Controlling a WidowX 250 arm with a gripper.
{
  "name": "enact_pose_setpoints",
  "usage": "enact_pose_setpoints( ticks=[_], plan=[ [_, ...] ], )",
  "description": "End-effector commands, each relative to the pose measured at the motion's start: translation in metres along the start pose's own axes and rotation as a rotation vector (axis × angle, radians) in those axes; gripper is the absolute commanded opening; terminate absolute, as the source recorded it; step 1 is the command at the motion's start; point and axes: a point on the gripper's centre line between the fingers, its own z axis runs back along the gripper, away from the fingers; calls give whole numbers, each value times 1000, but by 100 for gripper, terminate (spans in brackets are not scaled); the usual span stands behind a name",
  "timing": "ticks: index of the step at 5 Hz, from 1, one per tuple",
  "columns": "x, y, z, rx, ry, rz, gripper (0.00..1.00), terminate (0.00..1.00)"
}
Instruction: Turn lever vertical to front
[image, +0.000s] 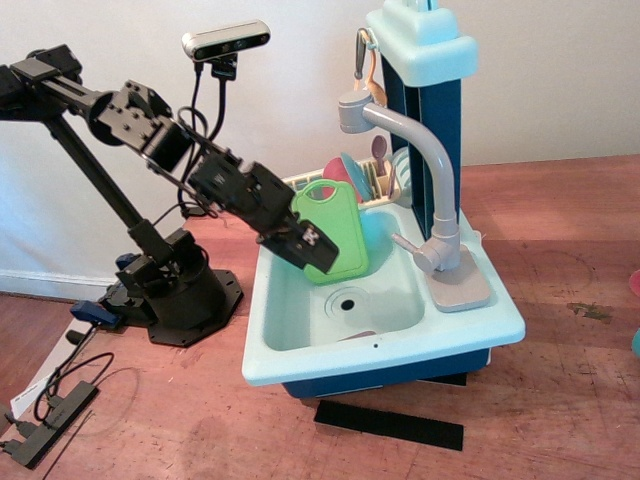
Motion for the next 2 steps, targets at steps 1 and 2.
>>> enact_pose_setpoints(
  ticks=[1, 2],
  plan=[
    [1, -3, 12, -46, 1, -34, 100, 0],
    [1, -3, 12, -46, 1, -34, 100, 100]
  ],
)
